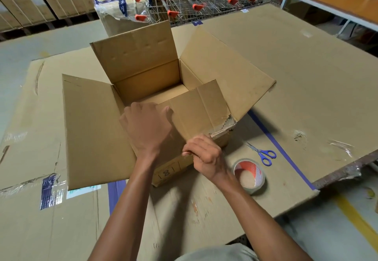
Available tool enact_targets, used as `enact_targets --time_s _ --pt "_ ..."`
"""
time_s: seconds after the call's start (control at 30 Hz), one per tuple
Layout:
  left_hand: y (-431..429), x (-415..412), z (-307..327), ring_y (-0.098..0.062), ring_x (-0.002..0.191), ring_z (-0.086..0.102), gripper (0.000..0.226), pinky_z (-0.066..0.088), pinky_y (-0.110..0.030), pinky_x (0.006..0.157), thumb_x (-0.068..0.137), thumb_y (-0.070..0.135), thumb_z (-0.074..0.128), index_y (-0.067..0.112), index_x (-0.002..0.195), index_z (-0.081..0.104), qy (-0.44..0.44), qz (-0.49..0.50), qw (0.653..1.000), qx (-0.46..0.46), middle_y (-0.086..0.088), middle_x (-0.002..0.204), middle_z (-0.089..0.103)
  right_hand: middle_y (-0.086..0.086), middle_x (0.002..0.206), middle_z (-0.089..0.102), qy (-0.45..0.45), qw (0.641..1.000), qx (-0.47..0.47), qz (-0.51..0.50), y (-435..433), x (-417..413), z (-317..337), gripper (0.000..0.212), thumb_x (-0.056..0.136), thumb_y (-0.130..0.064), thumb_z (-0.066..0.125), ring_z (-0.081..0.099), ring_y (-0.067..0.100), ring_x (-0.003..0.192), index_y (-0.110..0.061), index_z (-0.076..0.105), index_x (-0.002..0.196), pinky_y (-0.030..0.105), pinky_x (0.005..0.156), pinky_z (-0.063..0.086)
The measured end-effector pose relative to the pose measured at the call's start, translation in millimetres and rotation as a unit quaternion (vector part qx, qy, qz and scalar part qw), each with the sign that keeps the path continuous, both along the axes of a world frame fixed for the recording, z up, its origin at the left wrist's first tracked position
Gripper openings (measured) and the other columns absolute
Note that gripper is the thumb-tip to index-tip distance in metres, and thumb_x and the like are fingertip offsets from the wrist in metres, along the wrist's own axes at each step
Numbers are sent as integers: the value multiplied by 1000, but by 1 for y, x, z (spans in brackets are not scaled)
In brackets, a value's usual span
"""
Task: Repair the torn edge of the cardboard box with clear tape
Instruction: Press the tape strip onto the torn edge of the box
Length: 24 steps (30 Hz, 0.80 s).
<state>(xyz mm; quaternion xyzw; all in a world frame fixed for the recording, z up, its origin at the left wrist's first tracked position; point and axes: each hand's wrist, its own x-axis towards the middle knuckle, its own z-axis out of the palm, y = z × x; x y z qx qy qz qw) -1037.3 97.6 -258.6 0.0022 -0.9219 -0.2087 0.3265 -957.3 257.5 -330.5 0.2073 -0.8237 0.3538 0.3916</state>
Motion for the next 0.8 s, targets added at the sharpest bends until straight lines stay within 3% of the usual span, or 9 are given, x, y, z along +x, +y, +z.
enact_targets --time_s 0.1,0.2,0.3,0.37,0.43,0.53,0.67,0.73,0.8 --pt "-3 -2 -5 -33 92 55 49 29 -37 85 87 58 61 11 99 72 -23 -1 1000 17 -13 96 63 7 83 72 -52 994 -72 -64 3 1 12 23 90 7 54 67 22 76 -2 75 94 38 63 57" --pt "-5 -3 -6 -31 94 54 50 31 -38 86 87 58 64 11 102 72 -42 2 998 36 -13 99 62 8 94 64 -167 932 -219 -238 19 4 32 14 103 -14 54 59 22 82 -6 65 100 21 69 40" --pt "-4 -3 -5 -30 96 53 51 31 -36 87 86 58 63 11 103 72 -58 -3 997 43 -12 101 63 7 94 56 -380 858 -164 -303 37 2 37 33 105 -41 49 50 23 85 -9 55 97 25 67 30" --pt "-2 -2 -5 -30 97 53 51 31 -36 87 86 59 63 12 104 72 -60 -6 997 47 -12 102 63 6 86 61 -428 837 -113 -322 45 -4 36 44 104 -52 44 55 23 82 -11 56 92 32 67 31" --pt "-2 -2 -5 -30 97 53 51 32 -37 87 87 59 63 11 104 73 -59 -2 997 50 -12 102 62 5 72 65 -445 821 -97 -344 53 -7 37 61 99 -67 39 67 22 69 -12 58 78 29 56 33" --pt "-4 0 -4 -29 96 52 52 28 -34 86 87 59 63 11 105 72 -59 2 997 53 -12 102 62 6 65 67 -518 774 -169 -322 61 -5 44 75 90 -81 36 68 14 44 -12 57 71 24 46 38" --pt "-2 2 -3 -29 96 52 51 27 -33 86 87 58 64 12 105 72 -48 -1 998 41 -12 102 62 11 72 70 -538 744 -251 -309 52 -13 50 77 94 -77 30 68 16 42 -7 60 84 23 41 43" --pt "0 2 -3 -29 97 52 50 29 -35 88 87 58 64 12 105 72 -49 1 998 35 -11 102 62 11 72 69 -519 741 -300 -302 47 -18 51 67 101 -64 36 69 19 45 -3 64 95 31 49 56" --pt "0 1 -4 -29 98 52 49 32 -37 90 88 58 66 13 106 72 -58 1 997 40 -11 103 62 11 63 64 -493 733 -375 -282 47 -19 48 58 107 -50 39 70 23 47 -1 64 89 44 65 63"
